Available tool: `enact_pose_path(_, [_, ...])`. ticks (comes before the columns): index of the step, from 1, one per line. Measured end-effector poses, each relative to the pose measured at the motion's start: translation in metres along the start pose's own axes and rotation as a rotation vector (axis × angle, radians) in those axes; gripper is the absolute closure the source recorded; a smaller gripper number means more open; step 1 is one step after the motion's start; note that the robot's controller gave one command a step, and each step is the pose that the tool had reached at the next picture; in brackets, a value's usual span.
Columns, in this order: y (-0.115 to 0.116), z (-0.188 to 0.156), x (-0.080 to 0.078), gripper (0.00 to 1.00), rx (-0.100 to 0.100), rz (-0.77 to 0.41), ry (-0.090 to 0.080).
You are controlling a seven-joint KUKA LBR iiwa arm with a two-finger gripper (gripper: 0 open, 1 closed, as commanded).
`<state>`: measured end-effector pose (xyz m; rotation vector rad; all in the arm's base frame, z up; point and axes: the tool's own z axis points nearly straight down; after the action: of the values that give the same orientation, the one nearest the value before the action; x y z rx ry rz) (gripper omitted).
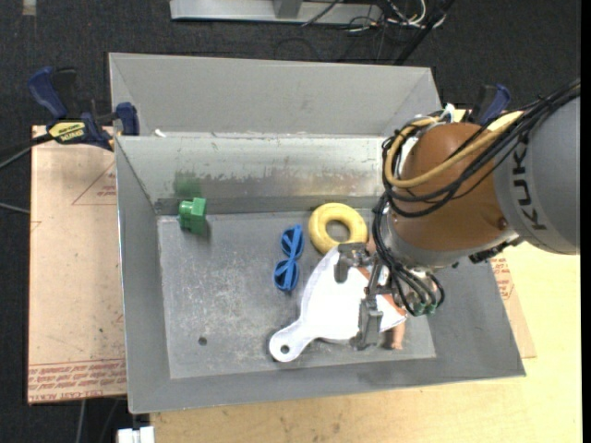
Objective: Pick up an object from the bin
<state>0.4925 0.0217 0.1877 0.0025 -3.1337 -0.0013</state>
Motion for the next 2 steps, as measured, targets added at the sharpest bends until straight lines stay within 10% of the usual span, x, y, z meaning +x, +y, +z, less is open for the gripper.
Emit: enact_pose_path(2, [0.028, 0.06, 0.005, 0.0, 0.0, -0.121, -0.007])
